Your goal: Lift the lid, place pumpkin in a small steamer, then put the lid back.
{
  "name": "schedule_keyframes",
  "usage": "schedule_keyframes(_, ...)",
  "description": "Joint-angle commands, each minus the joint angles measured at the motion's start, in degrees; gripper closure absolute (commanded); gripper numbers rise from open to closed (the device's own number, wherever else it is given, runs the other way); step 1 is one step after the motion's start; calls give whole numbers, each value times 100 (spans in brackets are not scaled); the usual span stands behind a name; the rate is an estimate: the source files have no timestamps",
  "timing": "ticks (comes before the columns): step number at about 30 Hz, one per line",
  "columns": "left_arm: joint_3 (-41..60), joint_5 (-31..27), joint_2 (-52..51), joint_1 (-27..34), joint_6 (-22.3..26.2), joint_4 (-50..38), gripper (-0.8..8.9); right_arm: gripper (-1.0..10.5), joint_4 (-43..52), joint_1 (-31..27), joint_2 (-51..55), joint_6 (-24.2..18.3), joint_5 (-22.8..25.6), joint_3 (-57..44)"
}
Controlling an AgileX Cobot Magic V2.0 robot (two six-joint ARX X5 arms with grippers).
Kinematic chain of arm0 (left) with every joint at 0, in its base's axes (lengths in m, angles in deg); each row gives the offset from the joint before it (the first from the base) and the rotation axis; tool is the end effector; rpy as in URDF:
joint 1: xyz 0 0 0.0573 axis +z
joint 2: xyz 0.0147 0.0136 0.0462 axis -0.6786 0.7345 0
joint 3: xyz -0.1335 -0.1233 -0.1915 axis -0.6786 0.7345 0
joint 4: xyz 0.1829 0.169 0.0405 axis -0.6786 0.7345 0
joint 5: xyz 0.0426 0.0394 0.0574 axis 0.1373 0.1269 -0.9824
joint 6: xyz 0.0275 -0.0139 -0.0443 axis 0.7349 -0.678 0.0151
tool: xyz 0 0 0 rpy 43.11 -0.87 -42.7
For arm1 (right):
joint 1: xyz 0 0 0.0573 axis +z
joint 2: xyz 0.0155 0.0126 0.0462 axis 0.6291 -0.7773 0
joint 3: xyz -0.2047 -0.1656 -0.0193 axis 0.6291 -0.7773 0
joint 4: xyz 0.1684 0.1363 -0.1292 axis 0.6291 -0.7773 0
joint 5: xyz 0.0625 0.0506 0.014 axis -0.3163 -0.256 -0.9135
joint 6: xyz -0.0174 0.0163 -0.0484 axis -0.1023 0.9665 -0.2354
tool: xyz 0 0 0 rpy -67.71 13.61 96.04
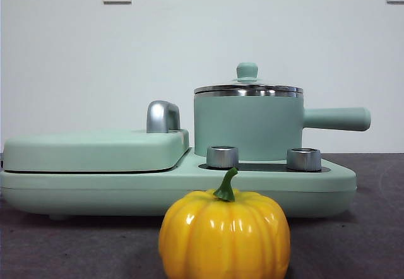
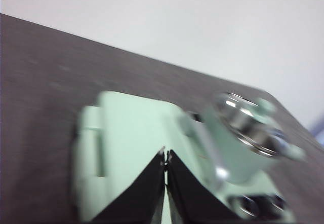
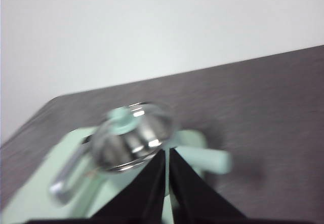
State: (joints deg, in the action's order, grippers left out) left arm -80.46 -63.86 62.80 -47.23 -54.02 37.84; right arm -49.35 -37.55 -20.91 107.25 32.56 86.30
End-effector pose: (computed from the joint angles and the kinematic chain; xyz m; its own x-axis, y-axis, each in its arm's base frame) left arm 0.0839 -0.0172 0.2763 0.8865 -0.4371 -0.1520 0.3425 0.8406 -0.4196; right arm 0.0682 0.0127 0.3095 0.9080 0.3988 -0.1285 -0.3261 0.8652 0.3809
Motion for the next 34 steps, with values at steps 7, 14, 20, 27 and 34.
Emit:
schedule_keyframes(7, -1397, 1123, 999, -164, 365, 476, 806, 939, -898, -2, -920, -702, -1801, 1309)
schedule_keyframes(14, -1585, 1412, 1137, -299, 363, 476, 707, 936, -916, -2, -970, -804, -2098, 1392)
schedule_keyframes(20, -1585, 1414, 1178, -310, 363, 450, 398, 641, -946, -2, -970, -802, -2094, 1392)
schedule_keyframes(27, -1659, 1681, 1620, -374, 72, 57, 331, 448, -944, -2, -970, -787, -1978, 1390)
schedule_keyframes(34, -2297, 1735, 2802, -767, 142, 52, 299, 448, -944, -2, -970, -787, -1980, 1390)
